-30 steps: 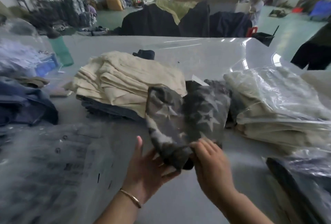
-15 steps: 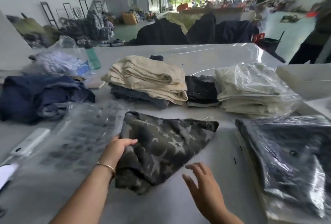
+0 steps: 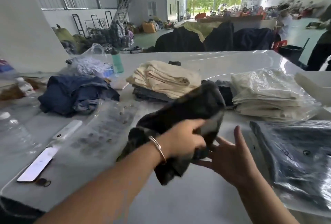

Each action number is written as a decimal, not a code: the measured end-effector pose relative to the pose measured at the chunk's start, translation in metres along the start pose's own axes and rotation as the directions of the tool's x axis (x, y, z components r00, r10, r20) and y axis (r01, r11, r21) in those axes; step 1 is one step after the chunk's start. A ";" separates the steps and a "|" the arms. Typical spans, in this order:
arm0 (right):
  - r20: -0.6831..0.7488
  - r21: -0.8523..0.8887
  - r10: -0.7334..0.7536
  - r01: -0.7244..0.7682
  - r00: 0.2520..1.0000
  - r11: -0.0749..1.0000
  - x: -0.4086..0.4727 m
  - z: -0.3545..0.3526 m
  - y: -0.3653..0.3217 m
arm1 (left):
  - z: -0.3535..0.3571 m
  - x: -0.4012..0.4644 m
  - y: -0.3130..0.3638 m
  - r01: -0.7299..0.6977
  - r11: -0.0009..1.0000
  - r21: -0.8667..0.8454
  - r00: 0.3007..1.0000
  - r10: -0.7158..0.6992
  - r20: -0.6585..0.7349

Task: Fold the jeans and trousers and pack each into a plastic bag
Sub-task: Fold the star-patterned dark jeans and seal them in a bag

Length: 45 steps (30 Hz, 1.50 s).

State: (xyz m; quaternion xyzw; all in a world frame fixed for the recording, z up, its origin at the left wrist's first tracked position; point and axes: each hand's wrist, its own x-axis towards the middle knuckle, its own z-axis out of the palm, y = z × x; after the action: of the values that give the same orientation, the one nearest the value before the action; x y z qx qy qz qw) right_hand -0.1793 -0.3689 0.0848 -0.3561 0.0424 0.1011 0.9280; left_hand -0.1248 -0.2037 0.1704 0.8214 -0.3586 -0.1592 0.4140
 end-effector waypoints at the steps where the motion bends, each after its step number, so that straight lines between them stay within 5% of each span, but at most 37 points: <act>1: -0.018 -0.045 0.007 -0.008 1.000 0.999 -0.001 -0.005 -0.002 | 0.033 -0.007 -0.016 0.002 0.998 0.069 0.984 -0.015 0.177; 3: -0.234 -0.363 0.007 -0.094 0.972 0.927 -0.001 -0.025 0.010 | 0.079 -0.021 -0.051 0.040 0.993 0.113 0.924 -0.079 0.373; 5: -0.528 -0.655 -0.086 -0.341 0.845 0.674 -0.002 -0.044 0.030 | 0.095 -0.031 -0.087 0.137 0.980 0.144 0.892 -0.185 0.412; 8: -0.722 -0.659 -0.257 -0.526 0.642 0.538 -0.005 -0.069 0.048 | 0.084 -0.037 -0.147 0.216 0.916 0.337 0.920 -0.307 0.243; 14: -0.555 -0.825 -0.600 -0.477 0.577 0.304 -0.002 -0.082 0.039 | 0.013 -0.050 -0.229 0.425 0.652 0.627 0.904 -0.345 -0.254; 19: -0.475 -0.831 -0.748 -0.516 0.464 0.208 0.005 -0.083 0.026 | -0.013 -0.057 -0.249 0.673 0.569 0.473 0.739 -0.538 -0.406; 23: -0.398 -0.663 -0.753 -0.731 0.524 -0.158 0.003 -0.072 0.061 | -0.012 -0.062 -0.258 0.769 0.544 0.336 0.639 -0.655 -0.403; 26: -0.258 -0.789 -0.538 -0.496 0.802 -0.362 0.005 -0.049 0.110 | -0.007 -0.062 -0.260 0.806 0.560 0.191 0.588 -0.721 -0.367; 28: -0.226 -0.839 -0.231 -0.310 0.946 -0.447 0.011 -0.035 0.149 | -0.004 -0.061 -0.258 0.789 0.605 0.112 0.599 -0.715 -0.360; 30: -0.253 -0.785 -0.092 -0.260 0.963 -0.562 0.020 -0.027 0.182 | -0.003 -0.061 -0.254 0.766 0.641 0.056 0.606 -0.689 -0.397; 33: -0.272 -0.720 -0.184 -0.327 0.944 -0.612 0.031 -0.026 0.202 | -0.001 -0.057 -0.245 0.714 0.688 -0.131 0.593 -0.693 -0.409; 35: -0.275 -0.703 -0.226 -0.356 0.934 -0.616 0.035 -0.026 0.200 | -0.002 -0.051 -0.233 0.604 0.743 -0.288 0.661 -0.670 -0.338; 38: -0.273 -0.686 -0.285 -0.394 0.919 -0.611 0.042 -0.020 0.186 | -0.024 -0.040 -0.199 0.347 0.866 -0.361 0.813 -0.469 -0.343; 40: -0.229 -0.662 -0.367 -0.420 0.902 -0.620 0.048 -0.012 0.168 | -0.049 -0.033 -0.173 0.168 0.930 -0.326 0.840 -0.308 -0.446; 43: -0.129 -0.744 -0.556 -0.451 0.821 -0.493 0.051 0.006 0.128 | -0.087 -0.028 -0.142 -0.071 0.975 -0.210 0.776 -0.079 -0.626; 45: -0.013 -0.847 -0.711 -0.386 0.703 -0.366 0.052 0.023 0.106 | -0.108 -0.033 -0.131 -0.173 0.982 -0.080 0.670 0.057 -0.740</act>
State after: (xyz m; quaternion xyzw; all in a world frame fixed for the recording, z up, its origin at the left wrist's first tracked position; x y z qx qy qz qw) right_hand -0.1516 -0.2685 0.0253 -0.9502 0.1884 -0.2095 0.1331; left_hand -0.0272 -0.0668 0.1308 0.7596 -0.2009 0.1851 0.5902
